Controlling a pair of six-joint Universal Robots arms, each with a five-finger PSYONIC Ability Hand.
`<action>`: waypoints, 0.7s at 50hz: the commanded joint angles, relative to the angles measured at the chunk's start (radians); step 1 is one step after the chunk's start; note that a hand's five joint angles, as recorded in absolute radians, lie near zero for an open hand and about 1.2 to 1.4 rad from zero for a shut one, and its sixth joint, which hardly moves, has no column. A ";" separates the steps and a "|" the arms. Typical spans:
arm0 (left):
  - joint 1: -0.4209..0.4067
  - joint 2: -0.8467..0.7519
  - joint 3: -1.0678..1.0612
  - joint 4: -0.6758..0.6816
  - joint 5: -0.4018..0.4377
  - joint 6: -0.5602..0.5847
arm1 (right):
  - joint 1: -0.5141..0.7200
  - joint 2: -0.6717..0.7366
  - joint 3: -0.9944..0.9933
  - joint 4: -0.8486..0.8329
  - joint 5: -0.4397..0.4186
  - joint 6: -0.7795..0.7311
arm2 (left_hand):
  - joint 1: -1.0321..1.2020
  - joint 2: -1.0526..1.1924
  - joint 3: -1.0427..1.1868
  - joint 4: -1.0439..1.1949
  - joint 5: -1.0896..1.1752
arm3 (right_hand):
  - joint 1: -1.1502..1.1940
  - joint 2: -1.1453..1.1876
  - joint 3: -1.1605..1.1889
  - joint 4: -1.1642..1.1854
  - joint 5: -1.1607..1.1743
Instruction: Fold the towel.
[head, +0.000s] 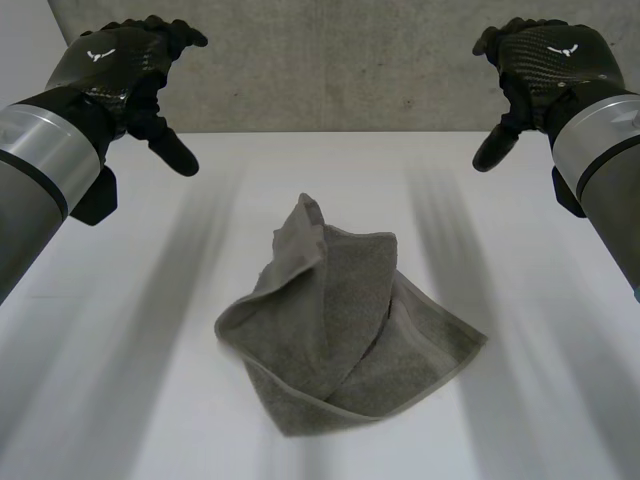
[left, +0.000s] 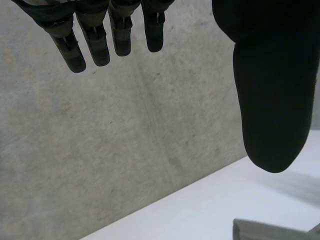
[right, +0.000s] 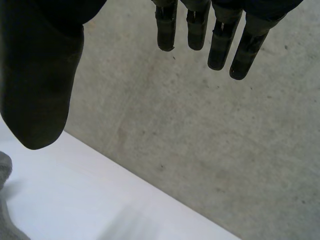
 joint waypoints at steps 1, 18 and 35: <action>-0.015 -0.003 0.005 -0.006 -0.032 0.062 | 0.002 0.009 -0.018 0.030 0.016 -0.008 | 0.011 0.012 0.012 0.013 0.012 | -0.063 -0.077 -0.077 -0.095 -0.063; -0.023 -0.003 -0.006 -0.003 -0.026 0.066 | -0.014 0.007 -0.027 0.032 0.016 -0.008 | -0.016 -0.014 -0.014 -0.013 -0.014 | -0.063 -0.077 -0.077 -0.095 -0.063; -0.034 0.051 -0.150 -0.011 0.291 0.223 | -0.012 0.003 0.005 0.252 -0.257 -0.259 | 0.052 0.053 0.053 0.054 0.053 | -0.063 -0.077 -0.077 -0.095 -0.063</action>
